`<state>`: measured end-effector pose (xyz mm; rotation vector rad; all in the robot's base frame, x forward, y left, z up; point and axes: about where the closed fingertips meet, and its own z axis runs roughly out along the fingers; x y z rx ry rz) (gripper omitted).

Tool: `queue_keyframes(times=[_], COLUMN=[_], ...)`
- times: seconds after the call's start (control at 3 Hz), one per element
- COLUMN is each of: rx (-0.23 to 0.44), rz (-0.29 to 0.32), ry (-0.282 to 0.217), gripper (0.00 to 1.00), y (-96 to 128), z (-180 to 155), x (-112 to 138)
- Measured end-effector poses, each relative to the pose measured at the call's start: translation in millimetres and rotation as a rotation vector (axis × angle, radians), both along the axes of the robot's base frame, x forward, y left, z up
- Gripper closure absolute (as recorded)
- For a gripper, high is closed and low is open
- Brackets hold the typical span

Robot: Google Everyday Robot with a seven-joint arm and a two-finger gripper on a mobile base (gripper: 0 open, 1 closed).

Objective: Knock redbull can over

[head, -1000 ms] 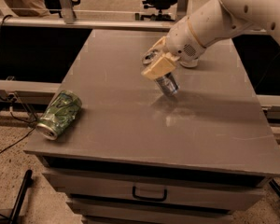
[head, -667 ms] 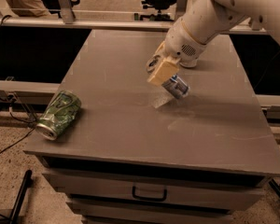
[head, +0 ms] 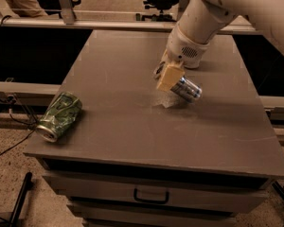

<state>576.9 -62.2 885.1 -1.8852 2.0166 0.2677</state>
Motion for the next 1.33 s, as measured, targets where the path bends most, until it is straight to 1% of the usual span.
queue_keyframes(times=[0.67,1.0,1.33], rx=[0.002,0.002,0.031], rz=[0.006,0.006,-0.034], ry=[0.003,0.003,-0.016], gripper=[0.00,0.00,0.00], y=[4,4,-16], z=[-3,-3,5], x=[0,0,4])
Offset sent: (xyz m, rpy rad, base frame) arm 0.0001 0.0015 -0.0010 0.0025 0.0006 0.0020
